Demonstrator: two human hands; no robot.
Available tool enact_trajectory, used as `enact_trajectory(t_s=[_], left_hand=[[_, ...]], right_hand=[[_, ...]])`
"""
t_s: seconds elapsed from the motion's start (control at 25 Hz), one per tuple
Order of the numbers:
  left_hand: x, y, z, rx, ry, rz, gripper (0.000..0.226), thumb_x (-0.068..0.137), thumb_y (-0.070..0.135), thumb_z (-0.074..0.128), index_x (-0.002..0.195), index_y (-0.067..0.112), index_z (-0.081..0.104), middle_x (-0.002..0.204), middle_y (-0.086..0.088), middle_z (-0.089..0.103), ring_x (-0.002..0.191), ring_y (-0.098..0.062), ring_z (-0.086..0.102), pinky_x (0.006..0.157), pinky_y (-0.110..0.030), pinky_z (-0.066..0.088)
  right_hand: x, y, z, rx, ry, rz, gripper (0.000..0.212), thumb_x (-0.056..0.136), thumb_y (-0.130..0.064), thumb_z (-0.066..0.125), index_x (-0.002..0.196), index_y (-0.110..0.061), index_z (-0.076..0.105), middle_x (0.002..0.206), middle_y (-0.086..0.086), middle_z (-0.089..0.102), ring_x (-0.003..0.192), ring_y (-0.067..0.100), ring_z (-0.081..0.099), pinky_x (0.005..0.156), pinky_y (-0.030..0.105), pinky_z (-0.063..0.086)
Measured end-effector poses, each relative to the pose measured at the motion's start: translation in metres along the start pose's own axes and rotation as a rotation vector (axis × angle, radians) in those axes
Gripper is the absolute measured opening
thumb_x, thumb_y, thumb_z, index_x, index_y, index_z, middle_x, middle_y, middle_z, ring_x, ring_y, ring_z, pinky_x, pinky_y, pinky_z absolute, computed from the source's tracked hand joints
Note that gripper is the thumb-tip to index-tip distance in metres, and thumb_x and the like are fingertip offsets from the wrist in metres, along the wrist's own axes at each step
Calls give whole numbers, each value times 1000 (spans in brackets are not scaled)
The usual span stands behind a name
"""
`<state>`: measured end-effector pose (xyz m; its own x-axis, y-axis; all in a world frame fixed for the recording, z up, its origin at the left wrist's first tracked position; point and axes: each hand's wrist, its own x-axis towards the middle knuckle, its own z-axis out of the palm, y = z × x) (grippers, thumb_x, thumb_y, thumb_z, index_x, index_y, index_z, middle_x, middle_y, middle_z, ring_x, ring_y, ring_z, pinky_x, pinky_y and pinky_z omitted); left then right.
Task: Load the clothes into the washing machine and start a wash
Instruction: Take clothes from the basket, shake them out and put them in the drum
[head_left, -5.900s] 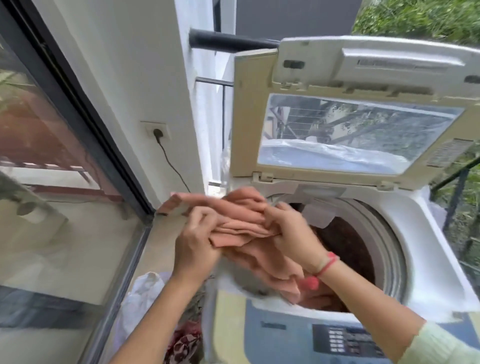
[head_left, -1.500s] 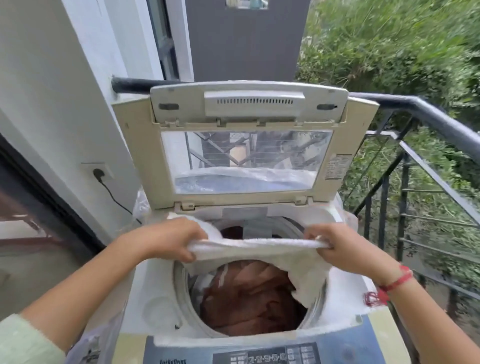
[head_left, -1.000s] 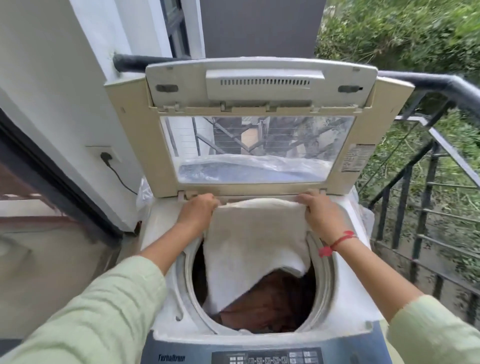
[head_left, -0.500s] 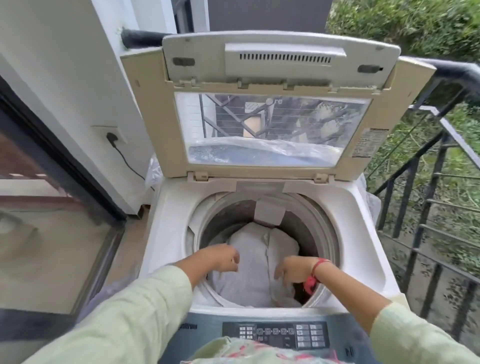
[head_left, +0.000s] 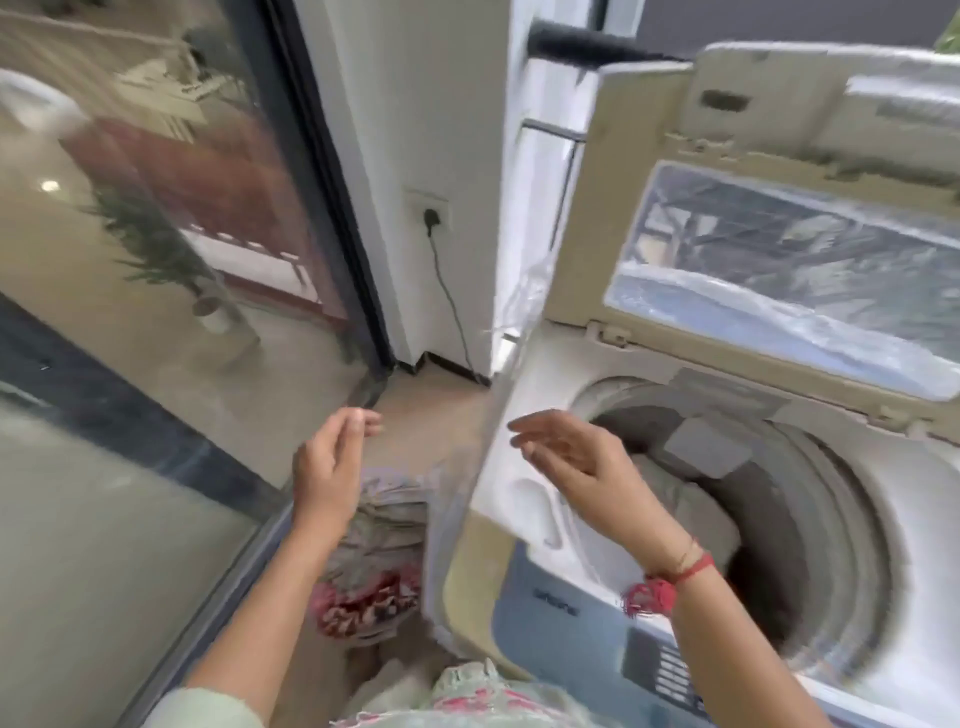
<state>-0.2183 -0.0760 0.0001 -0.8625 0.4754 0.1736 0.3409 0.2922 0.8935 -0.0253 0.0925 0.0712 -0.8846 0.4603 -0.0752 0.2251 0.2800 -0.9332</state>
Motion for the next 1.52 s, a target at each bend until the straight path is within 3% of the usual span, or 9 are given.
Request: enact_trajectory(t_s=[0.2,0.28,0.36,0.52,0.64,0.76,1.0,1.2,1.52], left_hand=[[-25,-239,-94,211,-273,-528,25,81,62,48,76,44,65,72,-4,68,74,-24,66,76,-41,53],[-41,-303,-110,324,-462,-636,12,83,44,56,74,50,62,67,-1,64,70,-22,62,70,-38,50],[-36,-300,-125,385,-623,-707,21,91,25,56,72,34,61,69,-1,64,70,-23,60,61,-30,39],[-14,-347,-123,466,-818,-789,8,92,24,52,87,28,57,102,-5,69,85,-21,62,67,-26,41],[-6,-409,-100,593,-918,-688,20,91,27,50,107,20,60,115,-7,64,102,-26,61,81,-31,46],[-10,-456,-71,742,-1014,-508,30,90,28,49,116,14,52,120,-13,55,113,-31,53,87,-38,45],[-27,-522,-20,754,-963,-373,49,90,26,50,136,13,38,134,-10,40,129,-28,35,104,-39,33],[-37,-521,-24,643,-961,-303,51,89,22,54,136,11,40,133,-10,42,128,-29,36,105,-41,34],[17,-444,-51,547,-830,-420,44,89,23,55,132,18,46,131,-8,44,122,-30,42,98,-41,39]], right_hand=[[75,2,136,18,-442,183,18,93,-8,56,109,-11,62,94,-5,66,81,-3,61,78,13,48],[109,31,192,-6,-444,308,17,91,-4,56,101,-17,61,82,-8,61,69,-6,57,73,14,46],[145,76,250,-74,-458,498,20,90,4,52,101,-11,59,78,0,57,62,-6,56,65,13,44],[189,180,332,-421,-534,780,32,95,-13,48,122,-1,58,124,16,59,116,26,56,93,30,42],[190,257,363,-649,-681,804,33,93,-18,46,119,-6,61,127,15,60,118,30,54,103,36,39],[182,320,378,-749,-537,807,44,83,-27,58,125,-19,55,131,11,54,121,31,50,109,47,32],[223,413,379,-1104,-379,746,104,79,-21,68,149,-27,-10,157,12,-2,140,43,17,108,57,27],[240,421,343,-1157,-264,531,46,90,2,40,134,-12,38,123,23,44,105,44,53,84,46,47],[260,276,353,-1130,-208,346,27,78,-3,52,102,-8,64,107,16,59,97,36,61,83,39,47]])
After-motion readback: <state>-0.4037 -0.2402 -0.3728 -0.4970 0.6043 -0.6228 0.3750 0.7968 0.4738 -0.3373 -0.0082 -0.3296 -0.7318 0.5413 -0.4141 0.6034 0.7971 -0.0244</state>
